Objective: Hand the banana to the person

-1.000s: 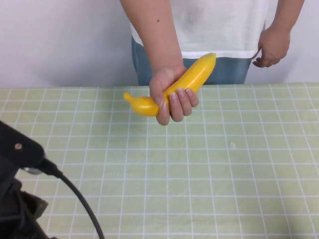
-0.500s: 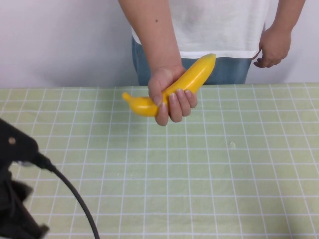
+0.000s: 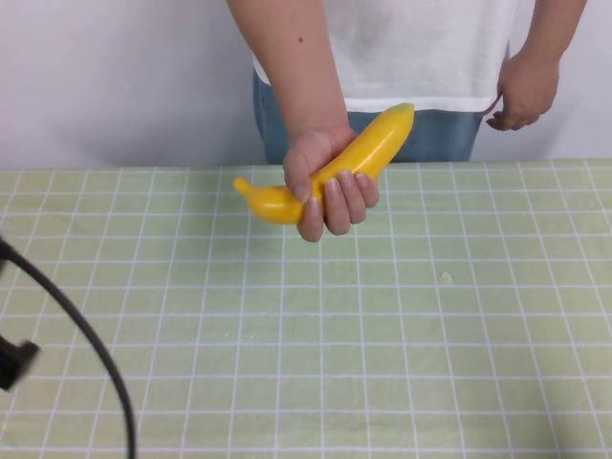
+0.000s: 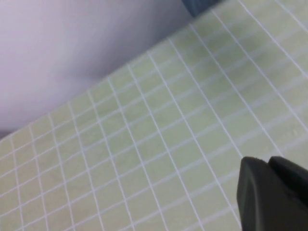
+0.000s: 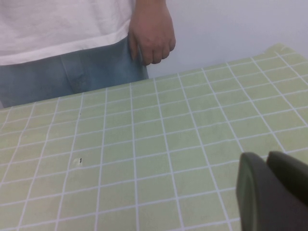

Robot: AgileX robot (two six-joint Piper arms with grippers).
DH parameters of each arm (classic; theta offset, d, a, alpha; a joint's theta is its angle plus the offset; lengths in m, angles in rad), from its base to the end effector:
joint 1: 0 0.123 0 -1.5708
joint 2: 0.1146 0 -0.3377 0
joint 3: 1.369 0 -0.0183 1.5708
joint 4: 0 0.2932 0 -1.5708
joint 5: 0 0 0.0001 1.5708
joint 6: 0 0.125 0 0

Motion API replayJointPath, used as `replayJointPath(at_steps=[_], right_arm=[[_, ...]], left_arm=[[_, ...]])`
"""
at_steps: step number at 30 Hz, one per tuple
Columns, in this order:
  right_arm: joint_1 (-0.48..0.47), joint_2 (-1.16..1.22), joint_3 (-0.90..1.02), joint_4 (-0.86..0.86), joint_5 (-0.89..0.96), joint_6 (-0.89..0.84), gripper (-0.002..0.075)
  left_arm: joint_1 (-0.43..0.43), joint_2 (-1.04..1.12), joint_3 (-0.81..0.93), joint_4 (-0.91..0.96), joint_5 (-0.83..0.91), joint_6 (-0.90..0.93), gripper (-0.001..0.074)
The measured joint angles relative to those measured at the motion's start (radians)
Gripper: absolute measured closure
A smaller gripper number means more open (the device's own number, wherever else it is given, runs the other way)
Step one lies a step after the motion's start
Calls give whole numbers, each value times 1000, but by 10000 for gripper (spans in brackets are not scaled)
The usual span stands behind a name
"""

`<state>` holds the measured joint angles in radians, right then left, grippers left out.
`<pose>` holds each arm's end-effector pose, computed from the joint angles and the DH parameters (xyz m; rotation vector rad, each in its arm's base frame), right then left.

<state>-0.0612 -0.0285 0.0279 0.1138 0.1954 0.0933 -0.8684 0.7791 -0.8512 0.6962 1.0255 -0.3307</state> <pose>0.0783 -0.0020 0.1826 0.2062 1.6660 0.1268 0.1505 -0.0717 0.3800 0.7332 2.0540 0.2301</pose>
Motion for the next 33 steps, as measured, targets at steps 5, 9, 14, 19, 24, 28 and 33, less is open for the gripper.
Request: replayJointPath(at_steps=[5,9,14,19,24,28,33], right_arm=[[0,0,0,0,0,0,733],[0,0,0,0,0,0,733],[0,0,0,0,0,0,733],[0,0,0,0,0,0,733],[0,0,0,0,0,0,733],[0,0,0,0,0,0,733],[0,0,0,0,0,0,733]], left_arm=[[177,-86,38,-54,-163,17,731],[379,-180,139,-204,-355,184,731],[612,-310,323,-460,-587,372,731],[746,-487,554,-513,-829,395,731],[768,-685,786,-566,-949,395,731],[768,-775,869,-624,-883,388,731],[768,-789,877,-640,-678,363,731]])
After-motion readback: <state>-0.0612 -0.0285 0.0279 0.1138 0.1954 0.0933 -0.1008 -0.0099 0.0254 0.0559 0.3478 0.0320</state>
